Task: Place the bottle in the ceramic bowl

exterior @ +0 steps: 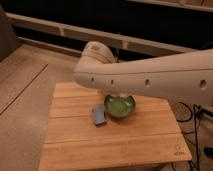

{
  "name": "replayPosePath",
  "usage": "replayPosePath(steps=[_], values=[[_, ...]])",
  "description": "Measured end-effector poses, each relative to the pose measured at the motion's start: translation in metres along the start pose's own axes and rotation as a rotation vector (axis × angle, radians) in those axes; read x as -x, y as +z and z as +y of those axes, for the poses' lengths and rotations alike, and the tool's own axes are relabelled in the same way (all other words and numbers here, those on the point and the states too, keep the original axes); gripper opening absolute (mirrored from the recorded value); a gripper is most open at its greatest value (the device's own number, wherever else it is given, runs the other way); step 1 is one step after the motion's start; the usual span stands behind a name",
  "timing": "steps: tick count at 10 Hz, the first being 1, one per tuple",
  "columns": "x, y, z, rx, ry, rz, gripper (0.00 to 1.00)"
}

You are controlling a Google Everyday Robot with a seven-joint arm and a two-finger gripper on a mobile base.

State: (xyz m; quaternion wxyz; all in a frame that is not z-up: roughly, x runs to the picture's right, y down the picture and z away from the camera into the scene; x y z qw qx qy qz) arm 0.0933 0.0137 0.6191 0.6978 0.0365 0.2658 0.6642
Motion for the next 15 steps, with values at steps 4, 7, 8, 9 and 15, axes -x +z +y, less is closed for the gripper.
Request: replayPosePath(steps=[4,7,8,9,15], values=[[0.006,0.042,-0.012,0.087,0.015,0.025,0.0],[0.009,0.074,-0.022,0.137,0.031,0.049,0.0],[0.009,0.085,-0.021,0.163,0.033,0.063,0.0],[0.008,0.09,-0.02,0.174,0.034,0.071,0.0],[0.008,0.095,-0.013,0.167,0.021,0.081,0.0]])
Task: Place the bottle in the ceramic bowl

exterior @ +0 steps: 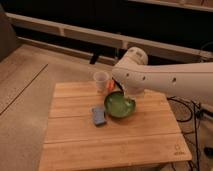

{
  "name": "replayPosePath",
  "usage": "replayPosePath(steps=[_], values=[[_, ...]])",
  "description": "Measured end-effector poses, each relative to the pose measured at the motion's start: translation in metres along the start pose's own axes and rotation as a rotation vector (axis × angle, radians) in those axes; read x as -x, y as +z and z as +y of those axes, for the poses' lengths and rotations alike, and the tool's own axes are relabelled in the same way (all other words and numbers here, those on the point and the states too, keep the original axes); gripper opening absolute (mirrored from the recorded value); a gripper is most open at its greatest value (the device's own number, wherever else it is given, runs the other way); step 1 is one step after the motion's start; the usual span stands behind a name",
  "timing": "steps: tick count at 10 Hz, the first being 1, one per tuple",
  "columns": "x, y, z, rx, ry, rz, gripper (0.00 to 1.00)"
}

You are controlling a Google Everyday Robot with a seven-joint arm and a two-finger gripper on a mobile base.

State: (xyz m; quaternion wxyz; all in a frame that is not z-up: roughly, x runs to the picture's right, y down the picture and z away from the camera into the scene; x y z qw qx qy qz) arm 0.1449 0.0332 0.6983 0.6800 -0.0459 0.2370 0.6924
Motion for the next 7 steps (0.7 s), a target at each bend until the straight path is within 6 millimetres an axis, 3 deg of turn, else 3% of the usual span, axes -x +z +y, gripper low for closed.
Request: replayPosePath(steps=[2,4,7], values=[[0.003,0.027,0.035,0.013,-0.039,0.029,0.0],[0.006,0.049,0.056,0.013,-0.073,0.054,0.0],[0.01,0.067,0.065,0.006,-0.121,0.075,0.0]])
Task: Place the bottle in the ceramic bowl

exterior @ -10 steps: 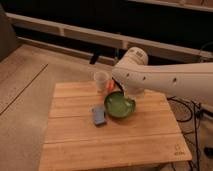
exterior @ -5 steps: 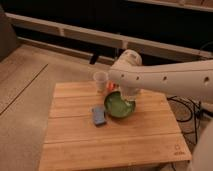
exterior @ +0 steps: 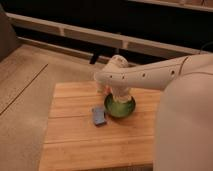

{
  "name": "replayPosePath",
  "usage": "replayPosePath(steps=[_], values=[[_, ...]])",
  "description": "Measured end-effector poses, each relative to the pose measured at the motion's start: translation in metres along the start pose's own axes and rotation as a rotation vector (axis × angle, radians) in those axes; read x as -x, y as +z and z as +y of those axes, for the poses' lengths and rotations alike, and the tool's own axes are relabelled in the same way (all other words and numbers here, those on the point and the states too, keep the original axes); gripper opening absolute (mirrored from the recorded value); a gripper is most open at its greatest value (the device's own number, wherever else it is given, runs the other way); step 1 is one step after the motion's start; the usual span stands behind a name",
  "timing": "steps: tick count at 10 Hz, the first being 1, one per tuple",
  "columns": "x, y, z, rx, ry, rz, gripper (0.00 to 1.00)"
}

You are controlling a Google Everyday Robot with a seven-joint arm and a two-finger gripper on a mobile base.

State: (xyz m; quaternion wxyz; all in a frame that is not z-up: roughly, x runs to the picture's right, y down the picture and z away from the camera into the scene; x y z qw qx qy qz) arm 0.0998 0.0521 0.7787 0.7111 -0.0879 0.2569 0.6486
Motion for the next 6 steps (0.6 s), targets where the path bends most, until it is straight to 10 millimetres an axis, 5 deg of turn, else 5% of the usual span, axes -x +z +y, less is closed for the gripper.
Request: replayPosePath(steps=[6], values=[[0.0033,0.0054,0.0036,0.001,-0.016,0.007,0.04]])
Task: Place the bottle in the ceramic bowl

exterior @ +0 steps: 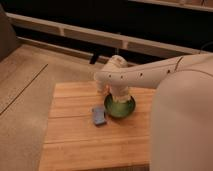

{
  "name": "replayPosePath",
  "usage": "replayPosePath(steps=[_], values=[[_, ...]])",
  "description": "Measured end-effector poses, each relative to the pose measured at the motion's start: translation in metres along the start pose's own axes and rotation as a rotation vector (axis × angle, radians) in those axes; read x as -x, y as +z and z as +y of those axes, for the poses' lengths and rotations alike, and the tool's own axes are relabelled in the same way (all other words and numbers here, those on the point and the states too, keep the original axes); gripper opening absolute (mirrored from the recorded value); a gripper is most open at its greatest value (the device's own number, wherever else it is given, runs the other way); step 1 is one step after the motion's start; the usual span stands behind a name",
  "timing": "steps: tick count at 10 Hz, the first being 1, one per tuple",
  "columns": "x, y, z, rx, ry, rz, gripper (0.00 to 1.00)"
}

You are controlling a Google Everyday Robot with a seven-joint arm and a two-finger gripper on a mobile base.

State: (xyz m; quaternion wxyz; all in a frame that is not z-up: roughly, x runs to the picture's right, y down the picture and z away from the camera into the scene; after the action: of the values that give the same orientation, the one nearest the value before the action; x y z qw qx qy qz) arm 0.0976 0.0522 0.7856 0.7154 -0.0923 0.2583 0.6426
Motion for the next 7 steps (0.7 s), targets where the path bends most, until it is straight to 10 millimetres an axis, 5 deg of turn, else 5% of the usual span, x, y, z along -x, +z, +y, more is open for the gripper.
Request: replayPosePath(steps=[5,7], values=[[-0.0002,0.0002,-0.0005,-0.001,0.001,0.0,0.0],[-0.0002,0.0002,-0.0006,-0.001,0.001,0.0,0.13]])
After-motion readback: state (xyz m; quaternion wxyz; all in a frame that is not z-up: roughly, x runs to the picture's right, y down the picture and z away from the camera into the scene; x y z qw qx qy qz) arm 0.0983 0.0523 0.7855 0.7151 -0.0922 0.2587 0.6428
